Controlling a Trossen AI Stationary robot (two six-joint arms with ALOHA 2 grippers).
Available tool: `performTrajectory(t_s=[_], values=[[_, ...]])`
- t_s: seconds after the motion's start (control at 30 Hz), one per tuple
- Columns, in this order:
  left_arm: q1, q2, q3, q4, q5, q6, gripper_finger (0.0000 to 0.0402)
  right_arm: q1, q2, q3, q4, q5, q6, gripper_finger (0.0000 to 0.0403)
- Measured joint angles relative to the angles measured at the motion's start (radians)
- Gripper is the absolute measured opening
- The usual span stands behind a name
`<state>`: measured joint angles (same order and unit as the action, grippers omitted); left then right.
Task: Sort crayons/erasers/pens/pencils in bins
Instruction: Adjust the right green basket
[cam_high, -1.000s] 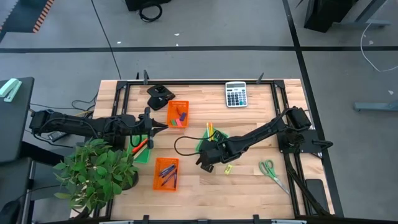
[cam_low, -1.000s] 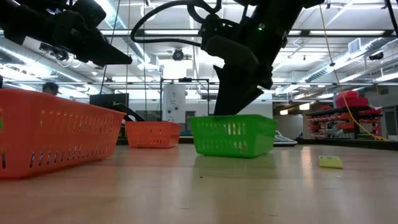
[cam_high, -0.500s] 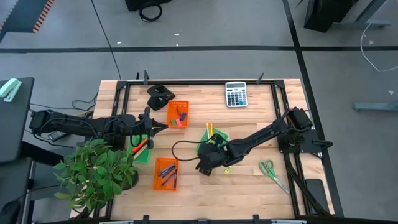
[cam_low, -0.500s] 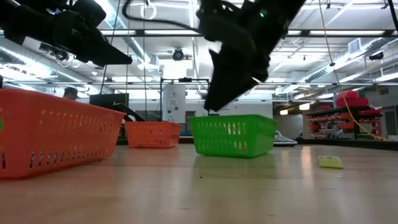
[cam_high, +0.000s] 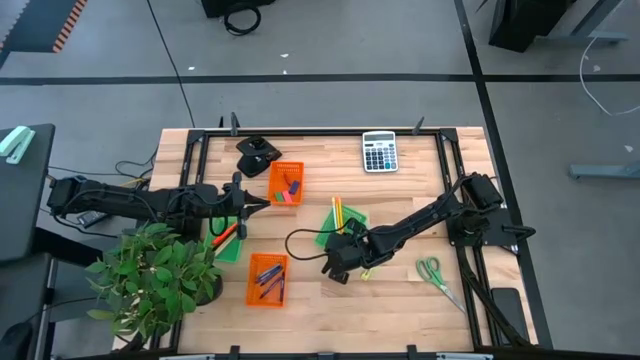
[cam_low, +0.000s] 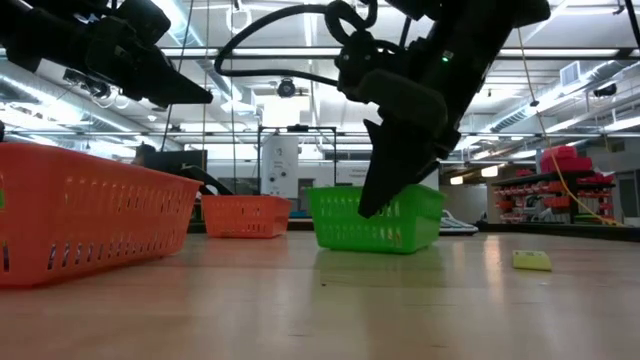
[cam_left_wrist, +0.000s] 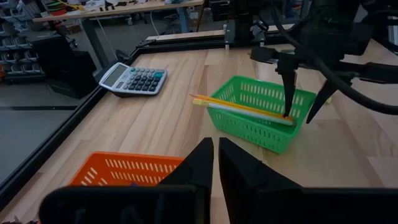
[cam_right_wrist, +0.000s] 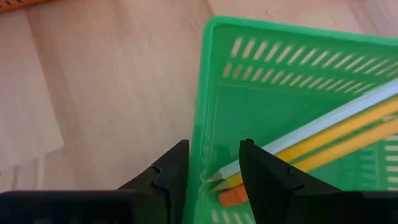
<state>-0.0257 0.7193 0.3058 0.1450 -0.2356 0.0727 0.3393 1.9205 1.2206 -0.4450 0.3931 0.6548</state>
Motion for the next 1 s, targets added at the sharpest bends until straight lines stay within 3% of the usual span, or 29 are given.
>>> performTrajectory(t_s=[0.2, 0.5, 1.0], values=[[0.000, 0.000, 0.000, 0.000, 0.000, 0.000, 0.0029, 0.000, 0.000, 0.000, -0.001, -0.001, -0.073, 0.0121], [0.000, 0.000, 0.000, -0.002, 0.000, 0.000, 0.0036, 0.006, 0.000, 0.000, -0.001, -0.047, -0.153, 0.0016], [0.000, 0.000, -0.001, -0.002, 0.000, 0.000, 0.0037, 0.057, 0.000, 0.000, 0.000, -0.063, -0.369, 0.0018]])
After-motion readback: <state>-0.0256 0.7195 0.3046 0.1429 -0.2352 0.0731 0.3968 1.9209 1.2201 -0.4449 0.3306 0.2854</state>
